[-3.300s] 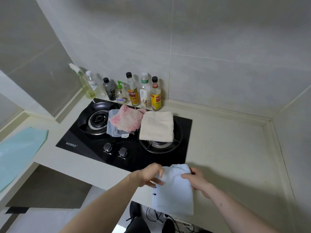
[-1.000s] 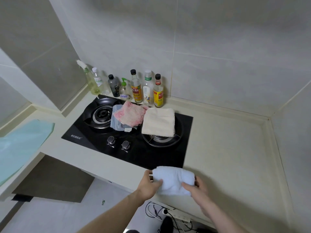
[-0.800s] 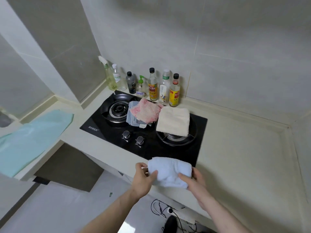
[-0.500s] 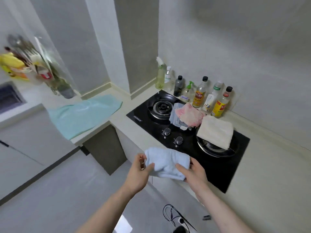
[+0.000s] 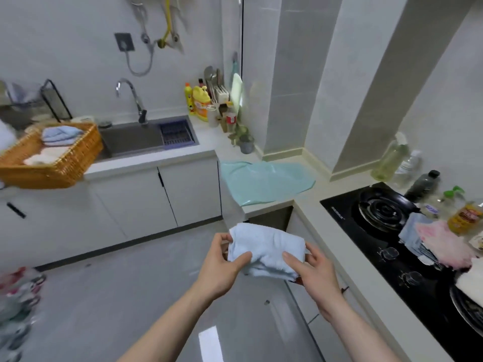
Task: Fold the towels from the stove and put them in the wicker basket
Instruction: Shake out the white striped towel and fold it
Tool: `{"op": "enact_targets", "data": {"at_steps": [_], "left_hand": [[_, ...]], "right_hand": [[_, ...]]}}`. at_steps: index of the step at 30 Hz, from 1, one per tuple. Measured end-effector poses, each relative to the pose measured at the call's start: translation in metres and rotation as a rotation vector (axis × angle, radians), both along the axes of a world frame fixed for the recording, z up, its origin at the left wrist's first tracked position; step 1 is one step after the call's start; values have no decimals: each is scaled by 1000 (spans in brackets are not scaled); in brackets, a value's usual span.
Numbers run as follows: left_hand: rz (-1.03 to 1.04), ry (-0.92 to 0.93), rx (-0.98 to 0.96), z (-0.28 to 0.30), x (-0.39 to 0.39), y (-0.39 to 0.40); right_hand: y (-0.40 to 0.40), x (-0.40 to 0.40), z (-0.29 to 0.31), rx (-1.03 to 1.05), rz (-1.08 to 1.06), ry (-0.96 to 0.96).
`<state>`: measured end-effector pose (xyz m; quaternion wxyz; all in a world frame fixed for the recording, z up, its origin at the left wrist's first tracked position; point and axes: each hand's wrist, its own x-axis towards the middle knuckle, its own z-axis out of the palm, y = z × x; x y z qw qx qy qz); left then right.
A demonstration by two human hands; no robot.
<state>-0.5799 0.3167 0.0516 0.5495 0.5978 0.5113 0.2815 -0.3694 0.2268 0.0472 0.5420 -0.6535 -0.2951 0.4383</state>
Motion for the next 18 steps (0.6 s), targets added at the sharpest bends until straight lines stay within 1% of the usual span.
{"op": "enact_targets", "data": {"at_steps": [4, 11, 18], "left_hand": [[108, -24, 10, 8, -57, 23], [315, -36, 42, 20, -145, 71], [491, -17, 74, 28, -201, 138]], "right_hand": [[44, -48, 16, 32, 134, 14], [140, -117, 29, 5, 400, 57], [247, -172, 35, 18, 615, 97]]}}
